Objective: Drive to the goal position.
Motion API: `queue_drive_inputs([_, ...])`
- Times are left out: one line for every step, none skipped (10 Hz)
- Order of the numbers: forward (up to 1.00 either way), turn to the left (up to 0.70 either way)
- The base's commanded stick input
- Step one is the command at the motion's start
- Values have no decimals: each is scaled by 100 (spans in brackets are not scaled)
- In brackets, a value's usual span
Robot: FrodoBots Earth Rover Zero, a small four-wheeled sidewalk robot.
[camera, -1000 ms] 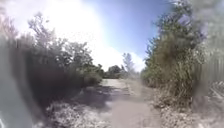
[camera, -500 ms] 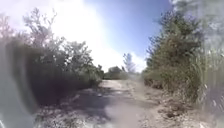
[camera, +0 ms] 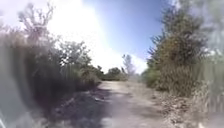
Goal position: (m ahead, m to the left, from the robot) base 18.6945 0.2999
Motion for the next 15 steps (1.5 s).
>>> queue_drive_inputs([70,0])
queue_drive_inputs([70,0])
queue_drive_inputs([70,0])
queue_drive_inputs([70,0])
queue_drive_inputs([70,0])
queue_drive_inputs([70,0])
queue_drive_inputs([70,0])
queue_drive_inputs([70,0])
queue_drive_inputs([70,0])
queue_drive_inputs([70,0])
queue_drive_inputs([70,0])
queue_drive_inputs([70,0])
queue_drive_inputs([70,0])
queue_drive_inputs([70,0])
queue_drive_inputs([70,0])
